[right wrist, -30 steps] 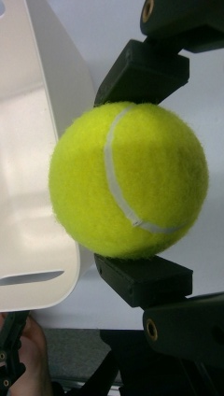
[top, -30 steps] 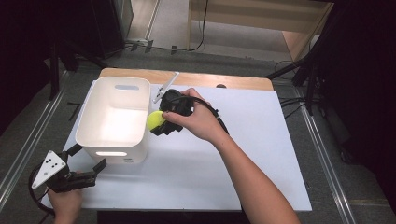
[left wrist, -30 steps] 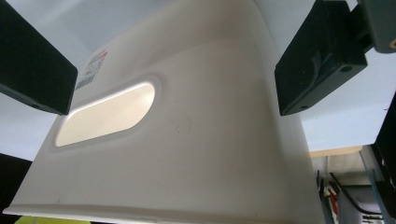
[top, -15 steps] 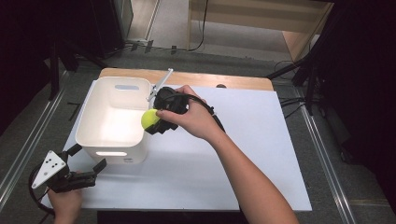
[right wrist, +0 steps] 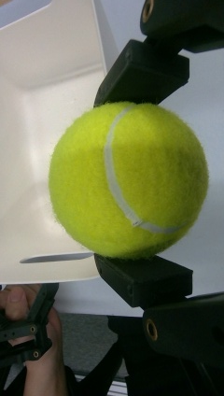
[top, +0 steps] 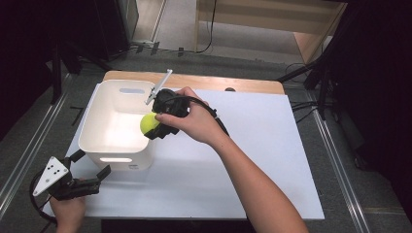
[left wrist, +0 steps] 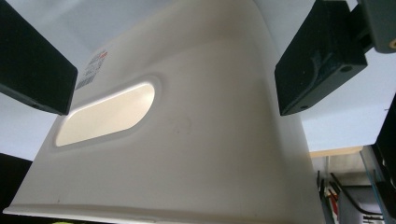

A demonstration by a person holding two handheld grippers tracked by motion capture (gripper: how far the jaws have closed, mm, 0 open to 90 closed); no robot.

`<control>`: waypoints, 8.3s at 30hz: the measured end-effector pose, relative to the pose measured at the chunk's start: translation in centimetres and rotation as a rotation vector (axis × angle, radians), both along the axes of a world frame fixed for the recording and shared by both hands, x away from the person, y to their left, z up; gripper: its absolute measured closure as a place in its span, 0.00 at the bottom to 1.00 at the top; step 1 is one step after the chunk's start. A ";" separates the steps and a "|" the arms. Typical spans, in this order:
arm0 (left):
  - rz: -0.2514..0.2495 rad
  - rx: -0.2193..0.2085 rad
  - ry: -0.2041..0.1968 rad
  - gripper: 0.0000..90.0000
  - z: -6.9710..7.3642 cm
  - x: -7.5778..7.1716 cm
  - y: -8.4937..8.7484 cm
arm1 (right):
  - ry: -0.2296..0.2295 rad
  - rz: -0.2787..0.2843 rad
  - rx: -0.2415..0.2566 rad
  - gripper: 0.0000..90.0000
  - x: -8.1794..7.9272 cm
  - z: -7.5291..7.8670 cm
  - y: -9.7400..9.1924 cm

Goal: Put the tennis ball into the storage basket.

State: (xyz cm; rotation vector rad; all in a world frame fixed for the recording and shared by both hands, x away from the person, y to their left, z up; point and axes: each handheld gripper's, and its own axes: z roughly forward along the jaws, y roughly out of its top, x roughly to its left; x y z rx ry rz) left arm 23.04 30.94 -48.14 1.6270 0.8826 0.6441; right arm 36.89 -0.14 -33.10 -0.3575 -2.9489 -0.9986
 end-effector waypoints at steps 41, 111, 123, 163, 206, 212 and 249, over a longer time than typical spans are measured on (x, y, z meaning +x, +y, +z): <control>-0.002 -0.005 0.000 0.00 0.0 0.0 0.1 | -0.005 0.070 -0.008 0.27 -0.4 -0.7 4.8; -0.005 -0.005 0.002 0.00 0.0 0.0 0.1 | -0.095 -0.021 0.004 0.08 -0.7 -1.1 2.8; -0.003 -0.005 0.002 0.00 0.0 0.0 0.0 | -0.102 -0.072 0.042 0.00 -0.9 -1.3 -0.1; -0.003 0.002 0.002 0.00 0.0 0.0 0.0 | -0.109 -0.282 0.150 0.00 -2.7 -6.7 -9.6; 0.001 0.015 0.006 0.00 0.0 0.0 -0.1 | -0.144 -0.495 0.266 0.00 -5.6 -12.5 -19.4; 0.001 0.016 0.005 0.00 0.0 0.0 -0.1 | -0.137 -0.527 0.268 0.00 -6.1 -13.2 -20.5; -0.002 0.005 0.004 0.00 0.0 0.0 -0.1 | -0.159 -0.695 0.351 0.00 -10.3 -16.9 -27.3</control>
